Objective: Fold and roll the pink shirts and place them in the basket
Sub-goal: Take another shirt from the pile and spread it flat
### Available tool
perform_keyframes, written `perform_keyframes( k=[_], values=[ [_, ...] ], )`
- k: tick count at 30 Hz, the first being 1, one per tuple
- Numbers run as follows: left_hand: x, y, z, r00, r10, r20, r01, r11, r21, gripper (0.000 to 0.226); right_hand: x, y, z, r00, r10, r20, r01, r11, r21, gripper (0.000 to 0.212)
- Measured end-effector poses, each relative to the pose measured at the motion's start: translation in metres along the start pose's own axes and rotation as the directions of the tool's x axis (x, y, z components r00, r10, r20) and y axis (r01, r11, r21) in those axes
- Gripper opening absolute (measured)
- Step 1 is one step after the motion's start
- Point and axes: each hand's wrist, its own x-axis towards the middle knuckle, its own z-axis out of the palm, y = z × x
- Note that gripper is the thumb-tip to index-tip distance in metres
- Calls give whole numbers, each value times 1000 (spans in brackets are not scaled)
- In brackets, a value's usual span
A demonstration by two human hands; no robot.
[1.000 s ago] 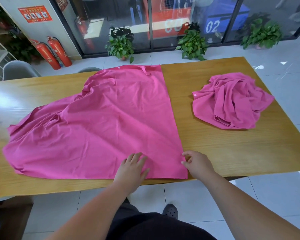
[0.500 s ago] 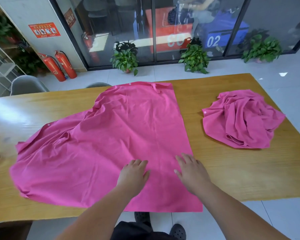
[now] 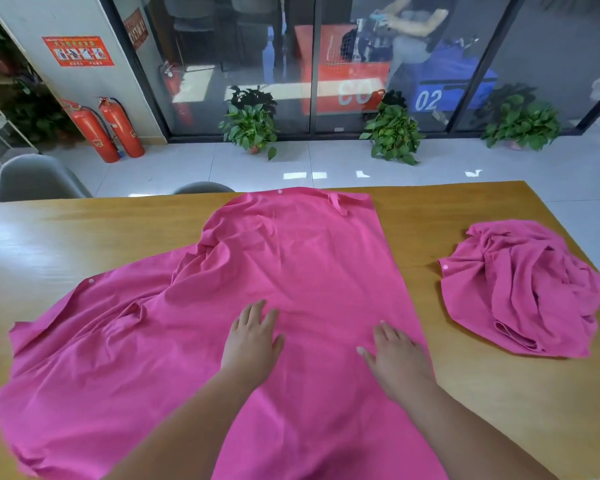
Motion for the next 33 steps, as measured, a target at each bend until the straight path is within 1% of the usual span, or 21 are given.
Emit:
perform_keyframes(
  k=[2, 3, 5, 6, 9, 15, 18, 22, 24, 27, 29, 31, 33],
  values=[
    [16, -15, -3, 1000, -8, -15, 9, 1000, 17, 54, 10, -3, -7, 994, 108, -30, -110, 992, -62, 69],
    [25, -22, -5, 1000, -15, -15, 15, 1000, 21, 55, 17, -4, -13, 990, 140, -20, -142, 987, -71, 66],
    [47, -34, -10, 999, -31, -23, 32, 999, 20, 57, 33, -5, -28, 985, 174, -20, -175, 984, -46, 63],
    [59, -37, -13, 999, -38, -29, 39, 999, 18, 58, 44, -5, -35, 984, 171, -44, -173, 984, -36, 62],
    [98, -41, -22, 998, -56, -16, 56, 998, 12, 63, 82, -2, -55, 986, 107, -124, -110, 994, -22, 61],
    [171, -50, -21, 994, -110, 0, 110, 993, 34, 71, 190, 15, -91, 995, -39, -88, 47, 995, 92, 64],
    [205, -56, -12, 991, -131, -4, 131, 990, 52, 73, 246, 22, -103, 988, -99, -119, 108, 991, 74, 62],
    [241, -62, 9, 981, -194, 17, 192, 979, 68, 75, 318, 25, -120, 973, -170, -157, 182, 981, 70, 58],
    [253, -63, 17, 979, -204, 8, 203, 976, 81, 77, 352, 26, -129, 965, -196, -175, 211, 975, 74, 60],
    [265, -64, 31, 981, -192, -15, 192, 973, 129, 85, 398, 28, -141, 975, -133, -176, 166, 968, 189, 67],
    [267, -64, 37, 985, -171, -36, 175, 974, 142, 87, 413, 26, -143, 975, -73, -209, 127, 958, 258, 67],
    [267, -65, 39, 986, -155, -57, 162, 976, 146, 86, 409, 18, -137, 949, 5, -314, 96, 947, 307, 66],
    [268, -65, 38, 988, -134, -70, 144, 978, 151, 86, 388, 6, -123, 905, 95, -415, 66, 931, 358, 69]
  ],
)
